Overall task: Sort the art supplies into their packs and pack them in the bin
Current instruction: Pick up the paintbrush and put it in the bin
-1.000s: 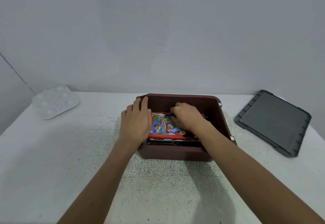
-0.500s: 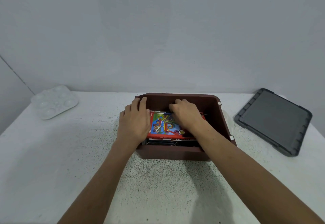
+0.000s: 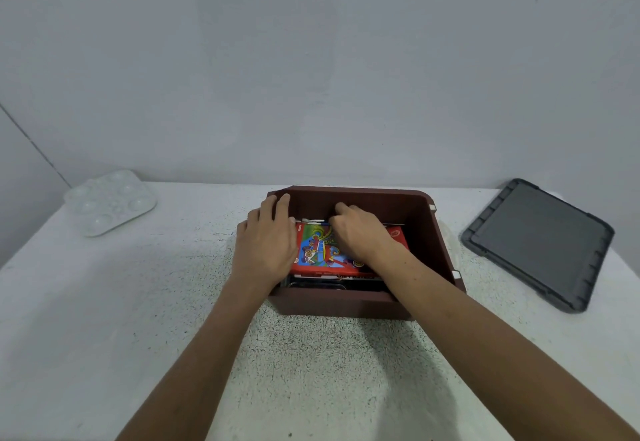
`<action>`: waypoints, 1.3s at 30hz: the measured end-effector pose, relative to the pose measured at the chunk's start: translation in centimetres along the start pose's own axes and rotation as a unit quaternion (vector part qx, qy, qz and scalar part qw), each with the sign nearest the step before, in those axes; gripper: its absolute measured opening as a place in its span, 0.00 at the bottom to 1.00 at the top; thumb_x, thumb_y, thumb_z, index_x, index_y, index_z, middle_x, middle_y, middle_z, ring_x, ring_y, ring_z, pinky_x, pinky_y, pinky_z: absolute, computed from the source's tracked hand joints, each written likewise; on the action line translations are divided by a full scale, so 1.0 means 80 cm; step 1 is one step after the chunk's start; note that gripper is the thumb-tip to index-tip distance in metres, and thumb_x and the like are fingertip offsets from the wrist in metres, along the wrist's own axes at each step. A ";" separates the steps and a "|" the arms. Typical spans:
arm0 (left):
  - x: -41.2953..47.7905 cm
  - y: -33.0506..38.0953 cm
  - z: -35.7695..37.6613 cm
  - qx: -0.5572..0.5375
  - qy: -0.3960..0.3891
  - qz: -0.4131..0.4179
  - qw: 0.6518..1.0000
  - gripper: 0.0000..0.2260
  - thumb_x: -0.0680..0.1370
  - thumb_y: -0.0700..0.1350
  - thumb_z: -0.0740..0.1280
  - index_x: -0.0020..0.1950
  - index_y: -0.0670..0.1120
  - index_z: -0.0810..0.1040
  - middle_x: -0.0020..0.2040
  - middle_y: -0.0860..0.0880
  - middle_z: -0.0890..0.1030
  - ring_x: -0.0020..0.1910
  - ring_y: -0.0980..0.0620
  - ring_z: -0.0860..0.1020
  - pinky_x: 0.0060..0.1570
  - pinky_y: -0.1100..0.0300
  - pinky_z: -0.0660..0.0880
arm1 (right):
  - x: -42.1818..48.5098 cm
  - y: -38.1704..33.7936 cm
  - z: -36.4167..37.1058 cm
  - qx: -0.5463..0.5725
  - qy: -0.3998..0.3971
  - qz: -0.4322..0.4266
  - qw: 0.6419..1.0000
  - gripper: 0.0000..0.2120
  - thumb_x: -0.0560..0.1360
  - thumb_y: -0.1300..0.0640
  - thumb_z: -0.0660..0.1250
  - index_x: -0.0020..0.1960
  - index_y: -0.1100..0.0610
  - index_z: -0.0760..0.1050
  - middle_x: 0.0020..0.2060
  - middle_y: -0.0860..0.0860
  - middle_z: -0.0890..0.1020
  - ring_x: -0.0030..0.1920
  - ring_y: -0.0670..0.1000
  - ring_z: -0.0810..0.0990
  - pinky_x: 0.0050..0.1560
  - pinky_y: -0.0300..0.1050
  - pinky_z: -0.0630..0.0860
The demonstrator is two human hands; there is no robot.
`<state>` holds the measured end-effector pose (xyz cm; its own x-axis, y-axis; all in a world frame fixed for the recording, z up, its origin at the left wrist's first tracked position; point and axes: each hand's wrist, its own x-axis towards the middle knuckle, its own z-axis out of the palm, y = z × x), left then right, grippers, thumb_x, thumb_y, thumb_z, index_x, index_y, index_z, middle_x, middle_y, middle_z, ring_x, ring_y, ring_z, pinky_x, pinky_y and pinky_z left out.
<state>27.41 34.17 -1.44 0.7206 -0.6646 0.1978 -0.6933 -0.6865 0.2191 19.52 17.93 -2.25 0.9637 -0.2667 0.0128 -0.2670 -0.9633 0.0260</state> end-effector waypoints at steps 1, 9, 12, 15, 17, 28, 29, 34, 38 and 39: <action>0.000 0.000 0.000 0.000 0.001 0.001 1.000 0.22 0.84 0.51 0.52 0.77 0.47 0.58 0.75 0.45 0.64 0.70 0.43 0.67 0.66 0.47 0.67 | 0.000 0.000 0.000 0.004 -0.001 -0.005 1.000 0.17 0.77 0.55 0.68 0.64 0.58 0.75 0.60 0.56 0.73 0.57 0.55 0.75 0.51 0.50 0.76; -0.001 0.002 -0.001 -0.007 0.008 0.002 1.000 0.22 0.84 0.51 0.51 0.77 0.47 0.58 0.75 0.45 0.63 0.70 0.44 0.67 0.66 0.48 0.66 | 0.000 0.001 0.003 -0.004 0.005 -0.035 0.999 0.20 0.78 0.54 0.66 0.68 0.57 0.72 0.63 0.56 0.72 0.61 0.56 0.71 0.56 0.50 0.73; -0.001 0.002 -0.001 -0.007 0.010 0.002 1.000 0.22 0.83 0.51 0.52 0.77 0.47 0.57 0.75 0.45 0.63 0.70 0.44 0.67 0.66 0.48 0.66 | 0.002 0.000 0.003 0.005 -0.010 -0.038 0.999 0.23 0.77 0.53 0.67 0.70 0.58 0.71 0.64 0.55 0.72 0.62 0.55 0.71 0.58 0.50 0.73; 0.000 0.001 0.000 -0.010 0.011 0.001 1.000 0.22 0.83 0.51 0.52 0.77 0.47 0.58 0.75 0.45 0.63 0.70 0.44 0.67 0.66 0.48 0.66 | 0.002 -0.001 0.004 0.006 -0.017 -0.036 0.999 0.23 0.76 0.52 0.69 0.70 0.57 0.71 0.63 0.56 0.72 0.62 0.55 0.71 0.58 0.50 0.73; 0.000 0.001 0.001 -0.012 0.014 0.002 1.000 0.22 0.83 0.51 0.52 0.77 0.47 0.58 0.75 0.45 0.64 0.69 0.44 0.68 0.66 0.48 0.66 | 0.001 -0.002 0.004 0.004 -0.016 -0.036 0.999 0.23 0.76 0.52 0.69 0.69 0.57 0.71 0.63 0.56 0.72 0.62 0.56 0.71 0.58 0.51 0.73; 0.003 -0.034 -0.014 -0.447 0.101 -0.113 0.882 0.14 0.83 0.43 0.58 0.68 0.47 0.74 0.64 0.52 0.77 0.62 0.58 0.73 0.57 0.70 0.67 | 0.002 -0.005 -0.021 0.076 0.099 -0.028 0.992 0.16 0.80 0.56 0.59 0.66 0.59 0.75 0.58 0.54 0.78 0.57 0.55 0.75 0.54 0.50 0.75; 0.002 -0.046 -0.015 -0.458 0.115 -0.126 0.872 0.13 0.83 0.43 0.59 0.67 0.47 0.75 0.63 0.53 0.77 0.62 0.58 0.73 0.56 0.71 0.67 | 0.006 -0.007 -0.029 0.102 0.124 -0.027 0.987 0.16 0.80 0.57 0.58 0.64 0.59 0.76 0.56 0.55 0.79 0.56 0.55 0.77 0.54 0.50 0.75; 0.000 -0.124 -0.019 -0.492 0.124 -0.202 0.837 0.12 0.81 0.45 0.61 0.64 0.50 0.76 0.60 0.52 0.79 0.61 0.55 0.76 0.58 0.62 0.70 | 0.044 -0.044 -0.071 0.172 0.176 -0.054 0.968 0.14 0.80 0.58 0.59 0.61 0.58 0.79 0.51 0.53 0.82 0.50 0.53 0.79 0.48 0.45 0.72; -0.002 -0.202 -0.029 -0.481 0.158 -0.265 0.820 0.10 0.80 0.48 0.63 0.61 0.54 0.77 0.60 0.52 0.79 0.60 0.52 0.77 0.62 0.54 0.72 | 0.089 -0.103 -0.082 0.204 0.170 -0.097 0.959 0.14 0.79 0.58 0.60 0.61 0.57 0.79 0.50 0.51 0.82 0.49 0.53 0.80 0.48 0.43 0.71; -0.003 -0.221 -0.032 -0.477 0.165 -0.281 0.816 0.11 0.80 0.48 0.63 0.61 0.54 0.78 0.60 0.52 0.79 0.60 0.52 0.77 0.63 0.52 0.72 | 0.100 -0.119 -0.082 0.211 0.161 -0.108 0.958 0.14 0.79 0.57 0.60 0.61 0.56 0.79 0.49 0.51 0.82 0.49 0.53 0.80 0.49 0.44 0.72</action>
<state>39.51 47.21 -2.94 0.9947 -0.1006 0.0212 -0.0419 -0.2083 0.9772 29.71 25.12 4.13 0.9267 -0.1035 0.3614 0.0291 -0.9387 -0.3434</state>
